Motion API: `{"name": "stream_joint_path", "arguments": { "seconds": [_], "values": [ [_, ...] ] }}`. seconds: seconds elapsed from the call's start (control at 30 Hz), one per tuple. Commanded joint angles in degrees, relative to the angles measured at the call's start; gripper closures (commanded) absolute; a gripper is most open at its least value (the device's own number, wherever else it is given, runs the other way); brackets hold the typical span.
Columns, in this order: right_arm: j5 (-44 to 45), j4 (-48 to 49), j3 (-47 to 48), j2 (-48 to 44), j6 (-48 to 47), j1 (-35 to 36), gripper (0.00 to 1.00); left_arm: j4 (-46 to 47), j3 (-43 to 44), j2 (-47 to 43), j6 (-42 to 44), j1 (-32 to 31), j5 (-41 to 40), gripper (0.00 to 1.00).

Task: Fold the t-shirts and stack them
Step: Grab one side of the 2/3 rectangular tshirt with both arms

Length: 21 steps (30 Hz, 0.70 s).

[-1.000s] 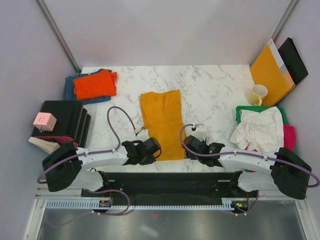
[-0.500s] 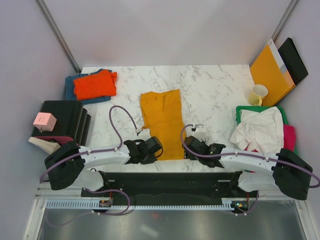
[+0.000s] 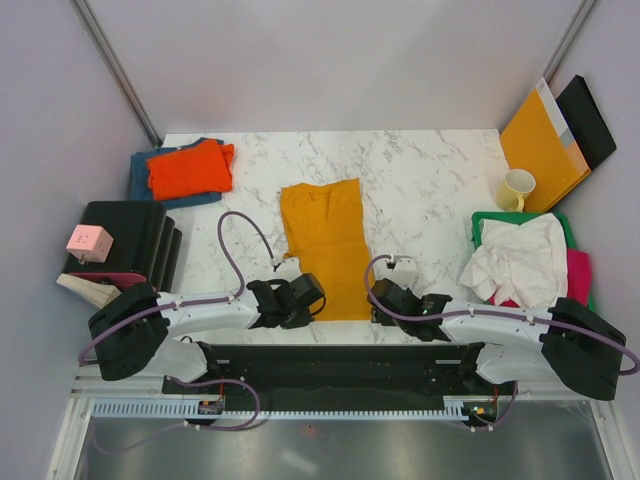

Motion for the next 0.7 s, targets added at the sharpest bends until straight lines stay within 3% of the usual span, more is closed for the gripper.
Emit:
{"name": "stream_joint_path", "arguments": {
  "seconds": [0.0, 0.2, 0.27, 0.43, 0.67],
  "values": [
    [-4.27, -1.17, -2.88, 2.64, 2.61, 0.39, 0.61, -2.54, -1.38, -0.6, -0.12, -0.73, 0.38, 0.98],
    [-7.43, -1.08, -5.33, 2.38, 5.42, 1.71, 0.87, -3.24, -1.81, -2.28, -0.64, -1.08, 0.03, 0.98],
    [-8.13, -1.26, -6.04, 1.33, 6.74, 2.41, 1.0, -3.51, -1.9, -2.89, -0.65, -1.17, -0.15, 0.98],
    [-4.64, -4.94, -5.87, -3.68, 8.41, 6.01, 1.0, -5.25, -1.2, -4.82, -0.21, -2.3, -1.28, 0.98],
    [4.95, -13.64, 2.29, -9.23, 8.59, 11.38, 1.0, -13.07, 6.34, -9.83, 0.49, -7.85, -8.14, 0.98]
  ]
}}
